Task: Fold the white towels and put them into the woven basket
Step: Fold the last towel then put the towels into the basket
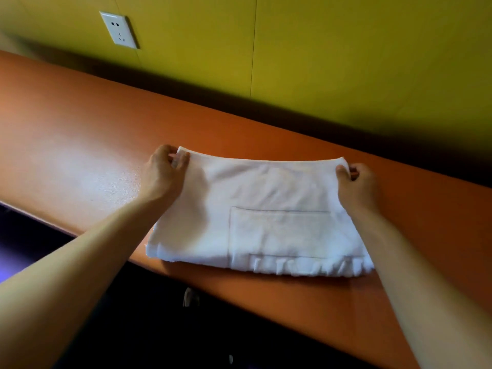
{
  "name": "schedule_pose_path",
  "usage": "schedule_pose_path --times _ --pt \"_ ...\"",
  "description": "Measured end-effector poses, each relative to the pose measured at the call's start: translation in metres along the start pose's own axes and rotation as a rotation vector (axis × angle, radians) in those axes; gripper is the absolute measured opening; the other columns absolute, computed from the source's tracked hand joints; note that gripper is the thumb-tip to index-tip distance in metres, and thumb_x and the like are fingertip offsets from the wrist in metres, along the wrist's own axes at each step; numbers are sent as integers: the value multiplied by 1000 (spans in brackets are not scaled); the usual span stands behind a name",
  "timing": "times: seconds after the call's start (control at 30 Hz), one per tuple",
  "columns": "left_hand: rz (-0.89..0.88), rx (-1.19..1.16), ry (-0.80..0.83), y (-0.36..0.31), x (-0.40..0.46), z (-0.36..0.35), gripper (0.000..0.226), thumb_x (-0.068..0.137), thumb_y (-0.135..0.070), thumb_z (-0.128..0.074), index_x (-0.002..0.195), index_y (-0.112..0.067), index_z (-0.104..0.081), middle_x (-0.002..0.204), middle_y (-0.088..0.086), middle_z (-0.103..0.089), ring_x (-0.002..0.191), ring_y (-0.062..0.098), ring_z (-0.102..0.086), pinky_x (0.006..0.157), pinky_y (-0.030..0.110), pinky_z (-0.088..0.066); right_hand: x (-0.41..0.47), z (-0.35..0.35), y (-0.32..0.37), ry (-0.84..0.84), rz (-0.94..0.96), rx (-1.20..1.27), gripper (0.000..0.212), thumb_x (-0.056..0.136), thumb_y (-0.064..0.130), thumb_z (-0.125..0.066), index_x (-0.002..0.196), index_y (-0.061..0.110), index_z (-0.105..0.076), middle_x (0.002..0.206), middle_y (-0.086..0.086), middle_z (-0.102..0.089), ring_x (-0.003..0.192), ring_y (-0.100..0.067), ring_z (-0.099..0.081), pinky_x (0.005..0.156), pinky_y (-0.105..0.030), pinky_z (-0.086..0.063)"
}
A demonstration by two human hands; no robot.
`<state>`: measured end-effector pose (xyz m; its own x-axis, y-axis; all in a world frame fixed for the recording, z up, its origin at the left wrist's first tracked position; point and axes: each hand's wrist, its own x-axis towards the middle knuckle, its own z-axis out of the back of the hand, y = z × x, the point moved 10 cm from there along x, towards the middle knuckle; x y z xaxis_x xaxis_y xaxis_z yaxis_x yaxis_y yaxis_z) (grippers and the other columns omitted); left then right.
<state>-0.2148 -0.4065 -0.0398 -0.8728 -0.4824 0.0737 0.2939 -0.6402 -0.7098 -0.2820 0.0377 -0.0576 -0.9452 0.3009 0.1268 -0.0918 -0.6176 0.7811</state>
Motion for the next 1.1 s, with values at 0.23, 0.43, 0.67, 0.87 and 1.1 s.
schedule_pose_path --times 0.23,0.43,0.67,0.87,1.1 --pt "-370 408 15 -31 -76 -7 46 102 -42 -47 143 -22 -49 151 9 -45 127 38 -44 100 51 -37 -32 12 -8 80 -66 -8 28 94 24 -64 119 13 -56 99 -2 -60 84 -22 -57 64 -28 -39" --pt "-506 599 205 -12 -137 -34 53 97 -51 -33 143 -30 -50 153 6 -47 141 35 -39 114 49 -28 -94 50 -40 72 -155 -222 36 91 42 -66 113 16 -57 101 -5 -62 94 -31 -61 79 -40 -48" --pt "-418 590 294 -3 -136 -46 60 96 -54 -27 153 -38 -36 162 0 -34 150 32 -28 119 49 -23 -133 59 -59 198 -442 -223 49 87 48 -70 112 7 -65 112 -17 -69 102 -36 -65 83 -39 -48" --pt "-403 521 299 -6 -134 -40 59 93 -53 -30 147 -35 -44 158 2 -39 147 34 -33 116 50 -29 -143 37 -37 429 -742 388 30 92 19 -66 112 -3 -68 101 -15 -75 88 -30 -70 75 -37 -52" --pt "-60 383 152 33 -117 -2 44 90 -43 -59 129 -24 -53 132 15 -50 109 41 -48 92 47 -44 -123 34 89 275 -305 274 10 87 18 -67 94 12 -74 77 -5 -75 56 -18 -67 47 -23 -42"
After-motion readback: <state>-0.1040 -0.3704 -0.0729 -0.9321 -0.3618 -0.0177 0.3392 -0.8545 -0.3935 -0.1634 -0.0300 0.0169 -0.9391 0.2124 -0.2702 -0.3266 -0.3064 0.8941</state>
